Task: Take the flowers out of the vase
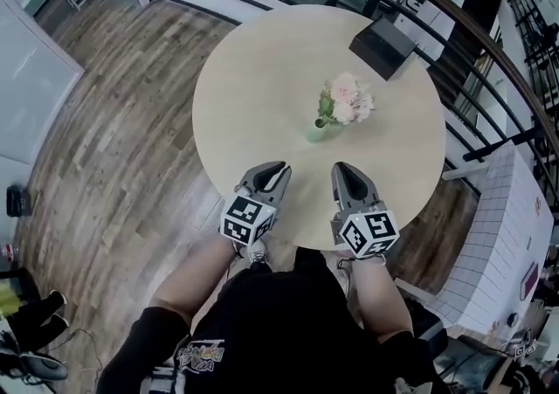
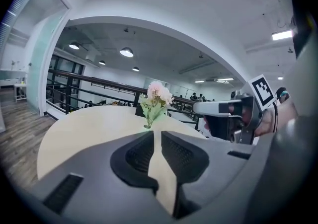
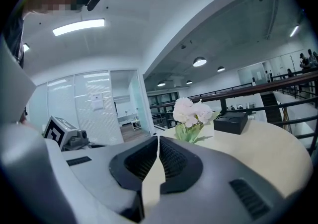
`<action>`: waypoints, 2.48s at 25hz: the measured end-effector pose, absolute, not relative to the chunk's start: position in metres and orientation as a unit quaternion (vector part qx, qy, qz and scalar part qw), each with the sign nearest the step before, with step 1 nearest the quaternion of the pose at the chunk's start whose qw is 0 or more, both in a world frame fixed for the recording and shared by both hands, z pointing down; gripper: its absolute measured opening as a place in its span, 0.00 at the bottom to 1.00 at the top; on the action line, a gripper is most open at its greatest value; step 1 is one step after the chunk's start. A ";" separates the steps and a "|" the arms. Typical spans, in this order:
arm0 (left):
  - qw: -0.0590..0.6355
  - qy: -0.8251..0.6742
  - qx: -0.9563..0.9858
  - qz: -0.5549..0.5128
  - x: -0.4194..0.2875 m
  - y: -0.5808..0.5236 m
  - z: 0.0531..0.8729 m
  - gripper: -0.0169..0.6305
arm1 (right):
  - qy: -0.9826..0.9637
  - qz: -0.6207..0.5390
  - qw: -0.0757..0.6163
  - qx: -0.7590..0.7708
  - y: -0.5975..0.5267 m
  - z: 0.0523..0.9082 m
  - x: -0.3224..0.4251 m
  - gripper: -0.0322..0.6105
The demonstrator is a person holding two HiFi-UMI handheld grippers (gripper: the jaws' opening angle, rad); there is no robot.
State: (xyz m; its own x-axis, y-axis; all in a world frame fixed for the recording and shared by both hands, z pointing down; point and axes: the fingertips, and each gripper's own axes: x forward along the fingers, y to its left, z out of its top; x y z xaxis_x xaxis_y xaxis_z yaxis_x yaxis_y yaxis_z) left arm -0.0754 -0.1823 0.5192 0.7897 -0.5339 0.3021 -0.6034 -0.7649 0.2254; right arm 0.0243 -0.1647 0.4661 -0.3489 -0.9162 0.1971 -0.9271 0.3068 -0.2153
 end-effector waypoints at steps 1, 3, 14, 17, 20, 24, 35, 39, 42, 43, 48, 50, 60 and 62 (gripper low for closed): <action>0.156 -0.308 0.932 0.114 -0.072 -0.186 0.523 0.09 | -0.810 0.149 0.019 0.567 -0.169 0.469 0.027 0.09; 0.158 -0.316 0.928 0.119 -0.064 -0.195 0.531 0.12 | -0.815 0.152 0.021 0.559 -0.177 0.474 0.031 0.09; 0.132 -0.352 0.912 0.166 -0.007 -0.252 0.588 0.37 | -0.828 0.174 0.036 0.532 -0.204 0.504 0.060 0.09; 0.123 -0.360 0.907 0.179 0.005 -0.270 0.603 0.42 | -0.829 0.184 0.036 0.526 -0.209 0.513 0.067 0.09; 0.124 -0.369 0.902 0.184 0.014 -0.285 0.612 0.44 | -0.831 0.192 0.036 0.521 -0.214 0.521 0.074 0.09; 0.112 -0.363 0.904 0.196 0.027 -0.297 0.620 0.45 | -0.837 0.198 0.044 0.508 -0.220 0.531 0.078 0.09; 0.101 -0.365 0.901 0.211 0.044 -0.316 0.634 0.45 | -0.842 0.215 0.050 0.492 -0.243 0.550 0.081 0.16; 0.101 -0.359 0.904 0.207 0.047 -0.316 0.636 0.43 | -0.842 0.224 0.049 0.489 -0.252 0.555 0.075 0.22; 0.101 -0.358 0.906 0.204 0.048 -0.315 0.636 0.42 | -0.841 0.237 0.050 0.484 -0.260 0.561 0.070 0.31; 0.100 -0.358 0.905 0.206 0.048 -0.315 0.636 0.42 | -0.840 0.244 0.048 0.482 -0.263 0.563 0.069 0.33; 0.096 -0.352 0.907 0.208 0.048 -0.314 0.636 0.42 | -0.838 0.266 0.041 0.474 -0.278 0.569 0.063 0.40; 0.094 -0.350 0.909 0.206 0.049 -0.314 0.635 0.42 | -0.840 0.266 0.045 0.470 -0.283 0.571 0.060 0.41; 0.087 -0.344 0.911 0.210 0.048 -0.308 0.635 0.42 | -0.850 0.251 0.052 0.459 -0.304 0.570 0.045 0.41; 0.088 -0.344 0.911 0.209 0.039 -0.300 0.636 0.42 | -0.850 0.245 0.053 0.463 -0.297 0.571 0.036 0.41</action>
State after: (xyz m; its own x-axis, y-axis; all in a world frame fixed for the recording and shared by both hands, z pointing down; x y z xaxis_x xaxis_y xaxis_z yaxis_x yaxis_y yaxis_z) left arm 0.0394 -0.3000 0.6362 0.6755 -0.5901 0.4421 -0.6638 -0.7478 0.0162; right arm 0.0361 -0.2972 0.5711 -0.5648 -0.7617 0.3176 -0.8139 0.4504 -0.3671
